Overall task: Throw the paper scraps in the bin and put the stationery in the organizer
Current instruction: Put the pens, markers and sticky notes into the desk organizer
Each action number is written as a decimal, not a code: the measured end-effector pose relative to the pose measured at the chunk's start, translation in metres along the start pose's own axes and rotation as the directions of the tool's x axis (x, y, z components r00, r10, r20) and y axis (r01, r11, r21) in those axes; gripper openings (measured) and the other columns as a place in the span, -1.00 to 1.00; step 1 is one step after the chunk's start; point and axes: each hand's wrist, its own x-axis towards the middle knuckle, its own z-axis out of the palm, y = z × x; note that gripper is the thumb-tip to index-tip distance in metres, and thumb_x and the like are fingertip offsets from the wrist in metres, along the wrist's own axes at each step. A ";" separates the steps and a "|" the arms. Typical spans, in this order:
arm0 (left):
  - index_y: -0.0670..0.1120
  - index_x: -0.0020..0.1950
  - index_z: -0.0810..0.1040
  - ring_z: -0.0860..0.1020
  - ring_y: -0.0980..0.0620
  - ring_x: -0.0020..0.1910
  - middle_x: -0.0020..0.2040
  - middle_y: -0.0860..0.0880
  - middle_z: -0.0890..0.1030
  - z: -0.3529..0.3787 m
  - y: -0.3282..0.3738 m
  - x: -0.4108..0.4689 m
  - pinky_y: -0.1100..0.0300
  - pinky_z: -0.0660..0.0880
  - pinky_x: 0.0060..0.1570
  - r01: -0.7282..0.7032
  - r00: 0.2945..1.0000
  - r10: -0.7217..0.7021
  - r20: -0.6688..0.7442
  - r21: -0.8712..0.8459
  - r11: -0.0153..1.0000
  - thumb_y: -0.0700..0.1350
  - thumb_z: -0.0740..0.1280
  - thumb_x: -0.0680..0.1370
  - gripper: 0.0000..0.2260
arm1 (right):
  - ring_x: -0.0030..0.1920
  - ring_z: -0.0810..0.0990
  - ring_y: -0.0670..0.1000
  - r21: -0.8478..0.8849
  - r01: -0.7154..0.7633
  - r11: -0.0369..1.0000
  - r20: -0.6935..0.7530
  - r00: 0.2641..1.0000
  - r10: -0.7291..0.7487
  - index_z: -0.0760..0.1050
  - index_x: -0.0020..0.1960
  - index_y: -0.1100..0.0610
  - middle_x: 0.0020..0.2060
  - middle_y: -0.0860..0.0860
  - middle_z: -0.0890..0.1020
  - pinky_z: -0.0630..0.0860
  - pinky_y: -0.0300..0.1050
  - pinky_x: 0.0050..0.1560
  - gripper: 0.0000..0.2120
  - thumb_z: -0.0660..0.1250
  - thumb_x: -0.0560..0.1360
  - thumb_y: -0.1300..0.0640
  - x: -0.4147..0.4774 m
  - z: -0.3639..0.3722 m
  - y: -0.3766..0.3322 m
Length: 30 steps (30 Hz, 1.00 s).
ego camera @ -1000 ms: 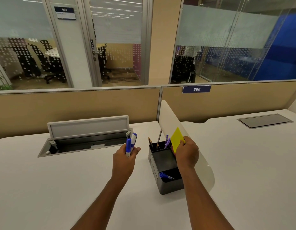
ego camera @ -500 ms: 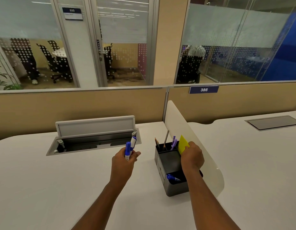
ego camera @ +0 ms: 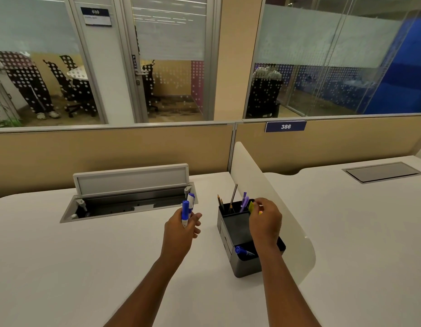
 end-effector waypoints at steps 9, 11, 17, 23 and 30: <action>-0.15 0.02 0.45 0.50 0.07 -0.46 -0.35 -0.04 0.53 0.005 0.008 -0.006 0.43 0.44 -0.49 -0.006 1.000 0.005 0.010 0.088 0.996 -0.04 0.32 0.51 -0.79 | -0.18 0.56 -0.11 0.167 0.090 0.982 0.147 0.982 -0.115 0.61 0.02 0.20 -0.12 0.07 0.69 0.44 -0.49 -0.17 -0.88 0.34 0.52 0.22 -0.022 0.006 -0.031; -0.17 0.06 0.46 0.49 0.06 -0.44 -0.30 -0.06 0.53 0.006 0.010 -0.007 0.41 0.45 -0.45 -0.016 1.000 0.017 -0.006 0.125 0.992 -0.03 0.33 0.50 -0.75 | -0.20 0.56 -0.15 0.201 0.080 0.976 0.186 0.975 -0.118 0.60 0.05 0.17 -0.13 0.03 0.68 0.50 -0.47 -0.20 -0.86 0.33 0.53 0.17 -0.027 0.008 -0.039; -0.23 0.16 0.49 0.50 -0.02 -0.20 -0.06 -0.21 0.62 0.005 0.013 -0.012 0.07 0.53 -0.01 -0.083 0.996 0.090 -0.022 0.211 0.974 -0.06 0.35 0.49 -0.67 | -0.06 0.63 -0.04 0.369 -0.044 0.928 0.576 0.795 -0.191 0.32 0.36 -0.03 0.12 -0.02 0.58 0.62 -0.24 -0.08 -0.40 0.17 0.42 -0.31 -0.042 0.008 -0.063; -0.22 0.18 0.50 0.51 0.03 -0.20 -0.02 -0.21 0.64 0.000 0.009 -0.019 0.28 0.44 -0.08 -0.178 0.983 0.185 0.011 0.326 0.929 -0.17 0.32 0.52 -0.74 | -0.36 0.51 -0.25 0.355 0.111 0.928 0.590 0.744 -0.314 0.20 0.37 -0.18 -0.02 -0.24 0.47 0.47 -0.49 -0.35 -0.42 0.40 0.44 -0.11 -0.053 0.010 -0.077; -0.20 0.06 0.52 0.51 0.11 -0.26 -0.10 -0.12 0.65 -0.003 0.008 -0.026 0.51 0.38 -0.27 -0.267 0.960 0.281 0.015 0.359 0.894 -0.18 0.32 0.52 -0.85 | -0.26 0.58 -0.25 0.361 0.121 0.925 0.593 0.736 -0.328 0.36 0.30 -0.10 0.13 0.01 0.52 0.48 -0.51 -0.31 -0.64 0.29 0.54 0.10 -0.061 0.002 -0.090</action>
